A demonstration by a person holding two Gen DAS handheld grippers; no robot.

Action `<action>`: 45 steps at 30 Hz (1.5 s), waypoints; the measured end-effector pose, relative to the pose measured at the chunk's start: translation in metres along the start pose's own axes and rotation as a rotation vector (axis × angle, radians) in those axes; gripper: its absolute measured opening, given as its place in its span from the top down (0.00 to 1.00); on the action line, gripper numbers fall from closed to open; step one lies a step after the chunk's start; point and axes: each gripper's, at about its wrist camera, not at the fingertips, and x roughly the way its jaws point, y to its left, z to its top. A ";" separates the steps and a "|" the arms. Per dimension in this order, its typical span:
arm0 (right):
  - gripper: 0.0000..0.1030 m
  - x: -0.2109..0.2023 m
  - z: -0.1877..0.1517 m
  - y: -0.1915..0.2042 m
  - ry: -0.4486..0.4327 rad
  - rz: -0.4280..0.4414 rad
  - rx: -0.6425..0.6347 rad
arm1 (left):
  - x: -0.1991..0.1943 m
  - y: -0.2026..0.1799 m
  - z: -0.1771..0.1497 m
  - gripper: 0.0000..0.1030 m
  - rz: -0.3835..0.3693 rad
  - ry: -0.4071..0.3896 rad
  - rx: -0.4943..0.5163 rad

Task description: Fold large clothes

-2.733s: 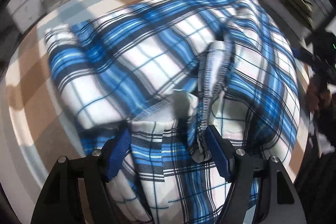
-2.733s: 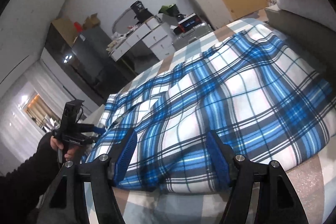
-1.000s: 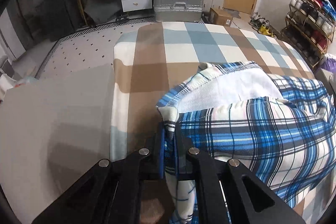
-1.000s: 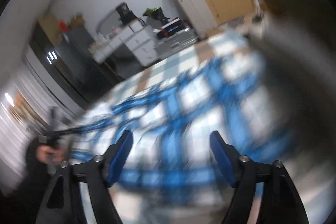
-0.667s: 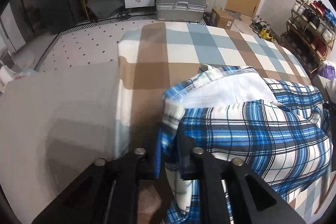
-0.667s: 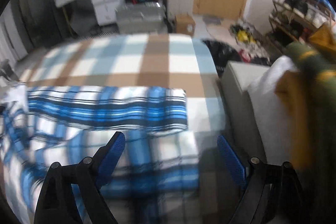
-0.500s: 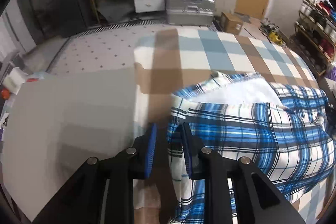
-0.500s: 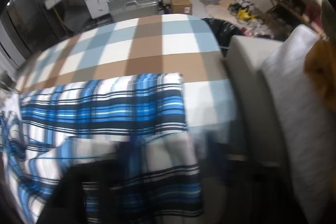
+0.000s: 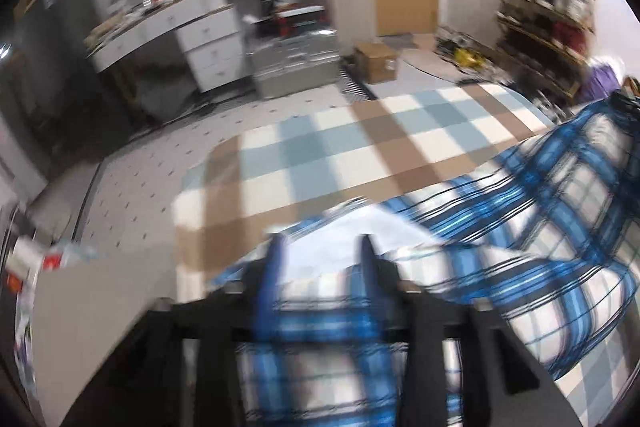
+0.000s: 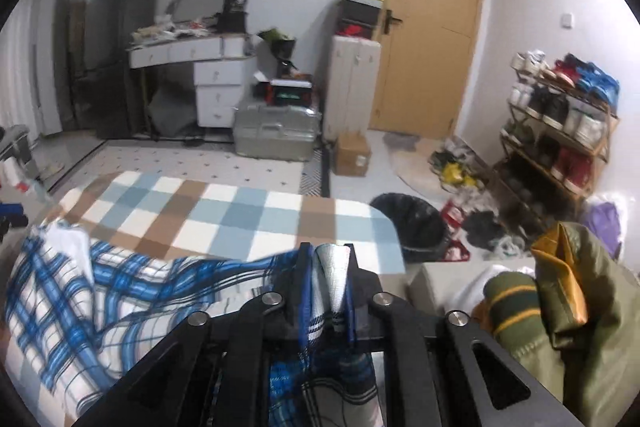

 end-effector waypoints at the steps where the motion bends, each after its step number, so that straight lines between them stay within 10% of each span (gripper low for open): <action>1: 0.81 0.011 -0.003 0.002 0.040 -0.018 -0.008 | 0.006 -0.008 0.004 0.46 -0.019 0.009 0.027; 8: 0.92 0.069 -0.039 -0.026 0.262 -0.135 0.035 | 0.043 -0.061 0.015 0.46 -0.147 0.131 0.263; 17: 0.97 0.003 -0.033 -0.036 0.094 -0.055 0.058 | 0.085 -0.110 0.000 0.46 -0.168 0.292 0.559; 19: 0.97 -0.007 -0.029 -0.035 0.064 -0.040 0.064 | 0.084 -0.111 -0.003 0.55 -0.172 0.290 0.560; 21: 0.97 -0.021 -0.023 -0.034 0.008 -0.047 0.059 | 0.077 -0.113 -0.003 0.93 -0.186 0.291 0.559; 29: 1.00 -0.046 0.003 -0.041 -0.123 -0.073 0.104 | 0.055 -0.110 -0.007 0.99 -0.033 0.257 0.595; 36: 0.96 -0.004 -0.002 -0.007 0.073 0.178 0.024 | 0.014 -0.101 0.019 0.99 0.058 0.062 0.498; 41: 0.56 0.041 -0.013 0.050 0.261 0.348 -0.172 | -0.010 -0.103 0.015 0.99 0.081 -0.014 0.491; 45: 0.57 0.054 -0.030 0.097 0.357 0.501 -0.382 | -0.045 -0.091 -0.003 0.99 0.000 -0.078 0.404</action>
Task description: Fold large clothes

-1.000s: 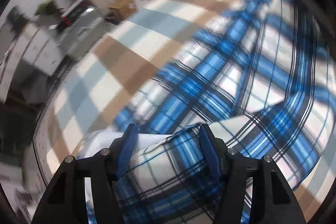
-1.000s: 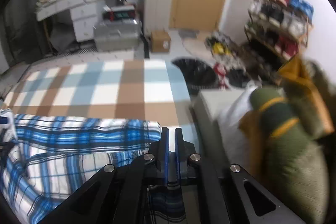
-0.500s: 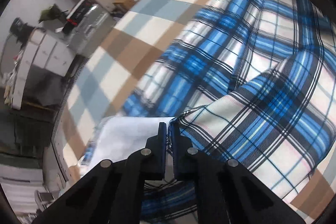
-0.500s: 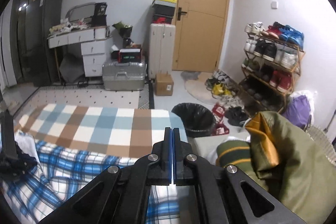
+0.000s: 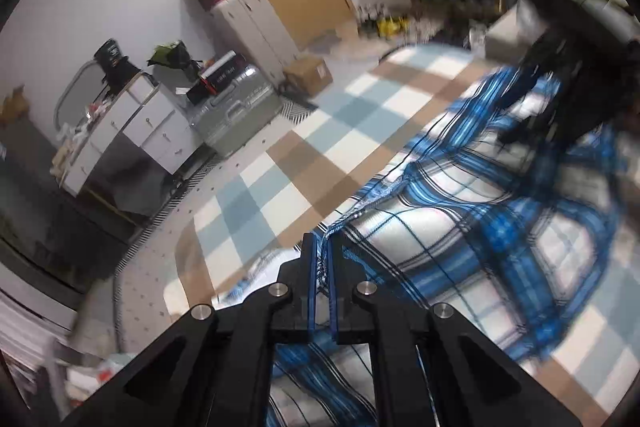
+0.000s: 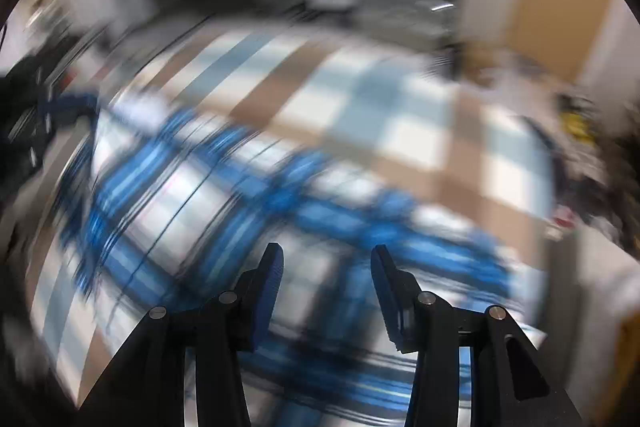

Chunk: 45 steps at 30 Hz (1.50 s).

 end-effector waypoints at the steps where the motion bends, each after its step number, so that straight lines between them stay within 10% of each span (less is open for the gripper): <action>1: 0.56 0.003 -0.001 0.008 0.010 0.009 -0.050 | -0.004 -0.001 -0.003 0.99 -0.013 -0.011 0.000; 16: 0.50 0.030 0.036 0.080 0.050 -0.055 -0.470 | -0.012 -0.024 -0.035 0.99 -0.003 -0.015 0.046; 19: 0.62 0.039 0.034 0.086 0.086 -0.075 -0.497 | -0.016 -0.024 -0.037 0.99 0.022 -0.025 0.047; 21: 1.00 0.042 0.033 0.084 0.099 -0.068 -0.464 | -0.017 -0.022 -0.034 0.99 0.043 -0.035 0.039; 40: 0.99 -0.045 0.031 0.021 -0.204 -0.162 -0.114 | 0.012 0.001 0.014 0.99 0.226 -0.051 0.026; 45: 0.82 -0.040 0.027 -0.027 -0.177 -0.265 0.077 | 0.043 0.016 0.042 0.99 0.323 -0.035 0.027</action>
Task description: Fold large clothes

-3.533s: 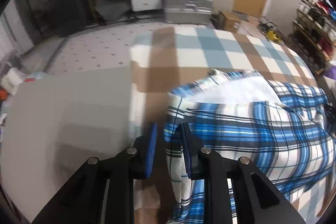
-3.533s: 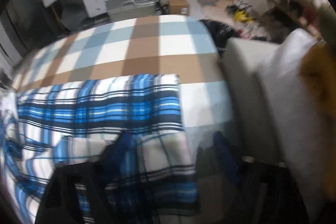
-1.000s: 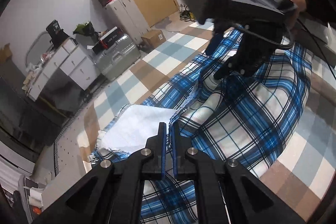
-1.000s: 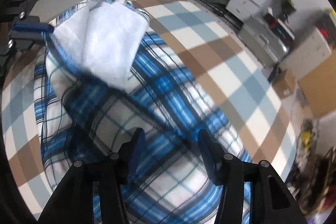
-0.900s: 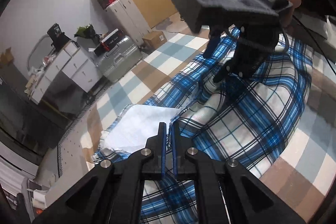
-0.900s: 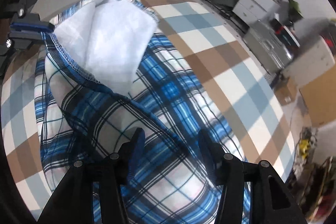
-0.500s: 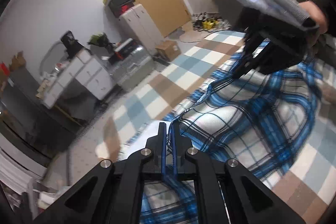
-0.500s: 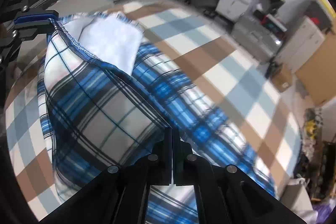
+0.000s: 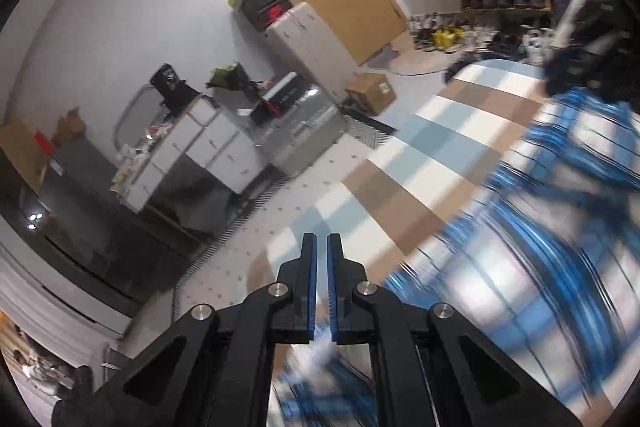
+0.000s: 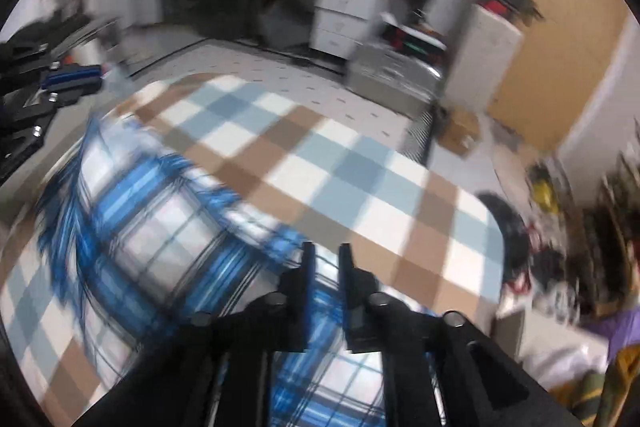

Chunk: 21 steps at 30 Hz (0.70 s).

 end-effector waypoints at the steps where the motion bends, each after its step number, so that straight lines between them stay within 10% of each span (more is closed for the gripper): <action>1: 0.77 0.004 -0.004 -0.010 0.017 -0.032 0.041 | 0.018 0.002 0.004 0.99 0.012 0.036 -0.010; 5: 0.58 0.015 -0.031 -0.044 0.110 -0.070 0.185 | 0.078 0.006 -0.015 0.99 -0.090 0.228 -0.127; 10: 0.30 0.011 -0.070 -0.069 0.166 -0.093 0.292 | 0.059 0.032 -0.066 0.98 -0.173 0.283 -0.238; 13: 0.29 0.014 -0.086 -0.084 0.173 -0.090 0.348 | 0.031 0.062 -0.115 0.66 -0.204 0.325 -0.321; 14: 0.29 0.018 -0.089 -0.087 0.186 -0.084 0.363 | 0.023 0.072 -0.132 0.35 -0.201 0.337 -0.351; 15: 0.29 0.022 -0.091 -0.088 0.196 -0.084 0.366 | 0.014 0.082 -0.148 0.24 -0.187 0.330 -0.382; 21: 0.40 0.047 -0.103 -0.079 0.259 -0.061 0.362 | 0.019 0.093 -0.175 0.24 -0.247 0.365 -0.392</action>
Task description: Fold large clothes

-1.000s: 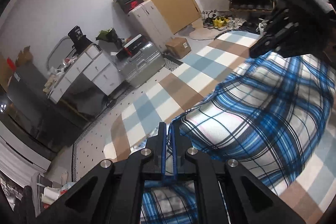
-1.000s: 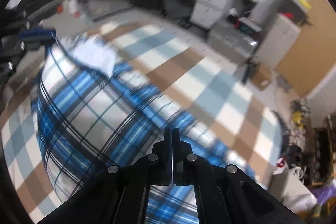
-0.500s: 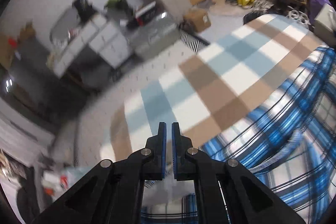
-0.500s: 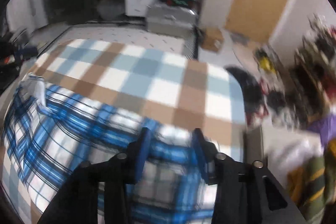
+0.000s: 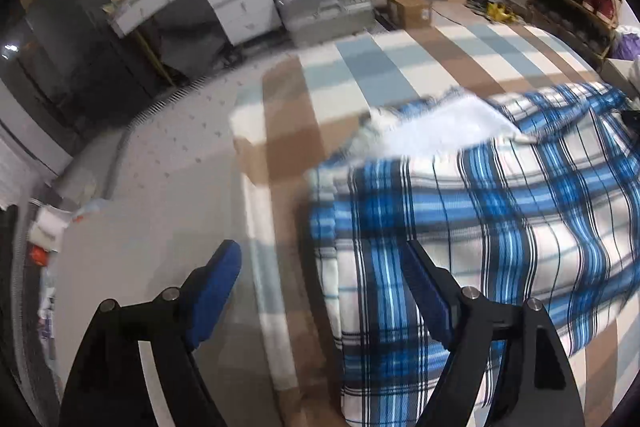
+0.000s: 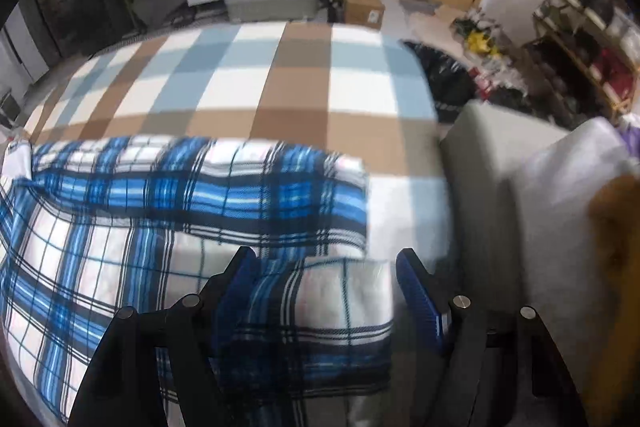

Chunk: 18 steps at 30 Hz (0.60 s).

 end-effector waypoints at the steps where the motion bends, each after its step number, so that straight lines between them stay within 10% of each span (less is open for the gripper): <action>1: 0.56 -0.001 -0.003 0.000 -0.001 0.028 0.009 | 0.006 -0.001 0.001 0.24 -0.029 0.017 0.005; 3: 0.78 -0.011 -0.008 0.003 -0.027 0.031 0.006 | 0.023 -0.004 0.002 0.24 -0.055 0.053 0.023; 8: 0.87 -0.049 -0.020 0.021 -0.151 -0.014 -0.075 | 0.064 0.002 0.006 0.27 -0.214 0.186 -0.062; 11: 0.87 -0.072 -0.023 0.027 -0.198 -0.037 -0.084 | 0.056 0.007 0.007 0.74 -0.318 0.150 -0.118; 13: 0.86 -0.082 -0.026 0.031 -0.220 -0.056 -0.095 | 0.044 0.003 0.006 0.93 -0.289 0.113 -0.099; 18: 0.79 -0.074 -0.035 0.032 -0.178 -0.092 -0.095 | 0.015 -0.015 -0.001 0.95 -0.159 0.005 -0.010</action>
